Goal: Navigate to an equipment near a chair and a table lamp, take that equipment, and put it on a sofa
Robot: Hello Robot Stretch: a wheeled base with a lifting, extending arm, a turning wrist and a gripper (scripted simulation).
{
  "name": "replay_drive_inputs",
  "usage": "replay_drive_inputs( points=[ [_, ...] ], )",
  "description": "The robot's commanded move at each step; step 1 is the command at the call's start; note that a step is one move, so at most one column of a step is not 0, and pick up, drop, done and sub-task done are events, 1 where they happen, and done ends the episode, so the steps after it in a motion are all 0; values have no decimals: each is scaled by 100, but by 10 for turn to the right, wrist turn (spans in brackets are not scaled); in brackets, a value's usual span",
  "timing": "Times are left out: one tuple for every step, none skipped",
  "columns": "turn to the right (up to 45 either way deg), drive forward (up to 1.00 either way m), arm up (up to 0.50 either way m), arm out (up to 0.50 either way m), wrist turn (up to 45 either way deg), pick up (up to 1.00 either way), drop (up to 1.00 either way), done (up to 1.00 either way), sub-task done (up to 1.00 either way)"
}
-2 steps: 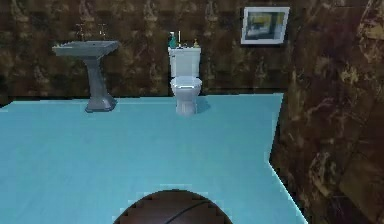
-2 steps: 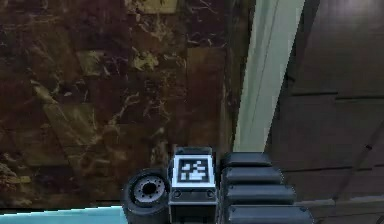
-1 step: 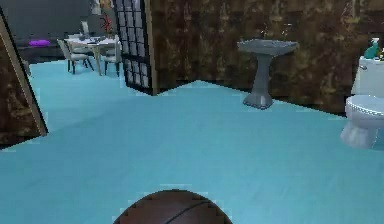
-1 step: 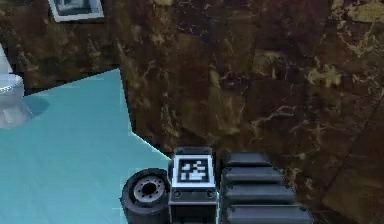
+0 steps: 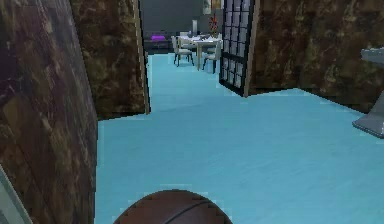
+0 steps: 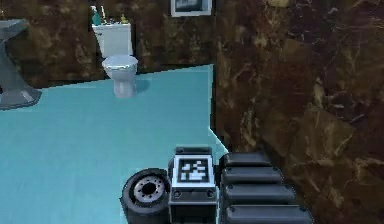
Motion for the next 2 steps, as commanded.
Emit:
replay_drive_inputs(
  points=[
    [0,30,0,0,0,0,0,0,0],
    [-60,0,0,0,0,0,0,0,0]
  ],
)
